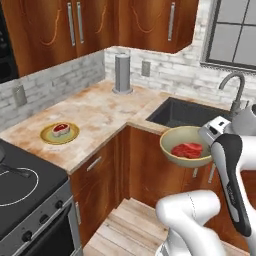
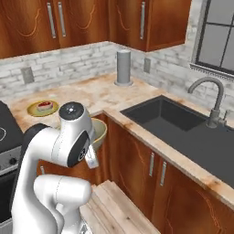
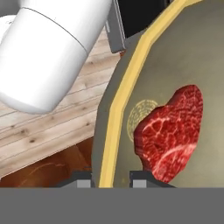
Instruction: Place one of the steaks on the plate and the other in the bowl. Then place the bowl in the fridge.
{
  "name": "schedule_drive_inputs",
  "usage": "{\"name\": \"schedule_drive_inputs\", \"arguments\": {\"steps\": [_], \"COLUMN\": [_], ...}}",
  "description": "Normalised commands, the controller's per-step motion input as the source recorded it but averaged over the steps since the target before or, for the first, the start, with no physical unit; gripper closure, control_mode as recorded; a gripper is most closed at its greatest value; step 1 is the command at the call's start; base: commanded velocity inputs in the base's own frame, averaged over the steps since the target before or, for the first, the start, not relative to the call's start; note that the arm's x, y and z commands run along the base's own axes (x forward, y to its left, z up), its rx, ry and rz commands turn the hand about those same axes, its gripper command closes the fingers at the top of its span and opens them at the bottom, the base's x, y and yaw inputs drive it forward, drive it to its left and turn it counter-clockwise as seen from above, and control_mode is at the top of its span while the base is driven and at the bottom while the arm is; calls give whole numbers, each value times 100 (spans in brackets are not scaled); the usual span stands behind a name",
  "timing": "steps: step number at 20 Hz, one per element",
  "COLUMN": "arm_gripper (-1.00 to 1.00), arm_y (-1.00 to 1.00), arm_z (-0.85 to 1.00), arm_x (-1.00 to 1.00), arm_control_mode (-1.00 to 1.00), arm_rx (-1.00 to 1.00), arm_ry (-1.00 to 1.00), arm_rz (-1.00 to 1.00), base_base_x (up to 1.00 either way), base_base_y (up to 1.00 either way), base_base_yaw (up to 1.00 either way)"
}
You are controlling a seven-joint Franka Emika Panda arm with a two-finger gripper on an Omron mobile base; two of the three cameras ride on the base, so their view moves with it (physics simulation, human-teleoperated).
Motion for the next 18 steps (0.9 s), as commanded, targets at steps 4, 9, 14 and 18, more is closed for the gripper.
{"name": "schedule_drive_inputs", "arguments": {"steps": [4, 9, 14, 18], "arm_gripper": [100, 100, 100, 100], "arm_y": [0, 0, 0, 0], "arm_z": [0, 0, 0, 0], "arm_x": [0, 0, 0, 0], "arm_control_mode": [100, 100, 100, 100], "arm_rx": [0, 0, 0, 0], "arm_ry": [0, 0, 0, 0], "arm_rz": [0, 0, 0, 0], "base_base_x": [-64, -73, -79, -83], "base_base_y": [0, 0, -8, -44], "base_base_yaw": [-77, -74, -66, -56]}}
